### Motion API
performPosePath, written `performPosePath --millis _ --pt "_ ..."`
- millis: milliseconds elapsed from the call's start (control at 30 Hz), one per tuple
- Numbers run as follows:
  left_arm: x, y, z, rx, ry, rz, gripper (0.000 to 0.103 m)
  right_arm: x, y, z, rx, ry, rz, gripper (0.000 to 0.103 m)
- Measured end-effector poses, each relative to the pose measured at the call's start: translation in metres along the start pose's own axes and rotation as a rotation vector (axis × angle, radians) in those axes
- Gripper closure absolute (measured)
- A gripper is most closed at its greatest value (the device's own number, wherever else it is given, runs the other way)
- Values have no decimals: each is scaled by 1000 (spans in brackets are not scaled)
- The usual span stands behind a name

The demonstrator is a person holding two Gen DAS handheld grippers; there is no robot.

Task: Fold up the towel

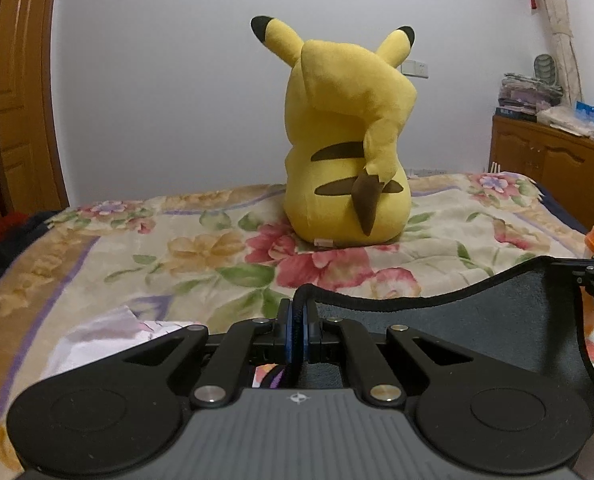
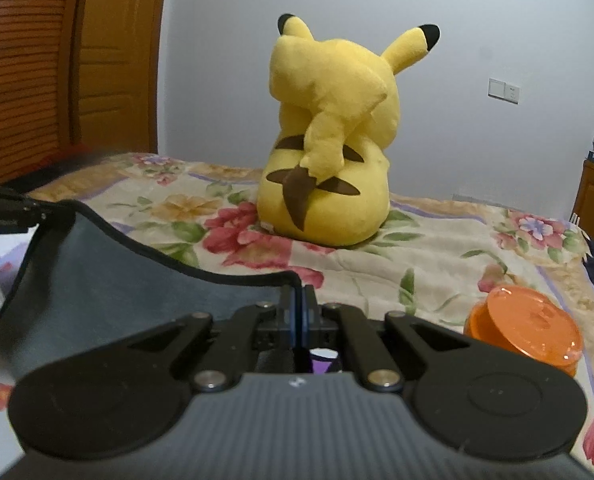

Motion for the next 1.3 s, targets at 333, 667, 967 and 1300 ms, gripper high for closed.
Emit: performPosePath --millis 333,667,967,1300 --pt "-31 35 7 40 17 61 94 -36 32 -1 -14 24 68 99" --pt "-43 36 -4 15 23 94 55 -52 39 -3 -39 28 108 94" --pt "-46 5 -27 -38 35 128 51 -60 8 -1 -21 84 141 56" --pt "-58 -30 -49 -51 36 157 41 -55 -32 -2 -19 117 143 49"
Point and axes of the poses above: each gripper's, at about its wrist camera, not at the fingertips, and y roughly the way its jaws point, z to its left, x to its top, the point moved 8 cm from there along y, roughly the way its jaws point, and after that the axes turned 10 degrees about -x, right-handed, at the moved point
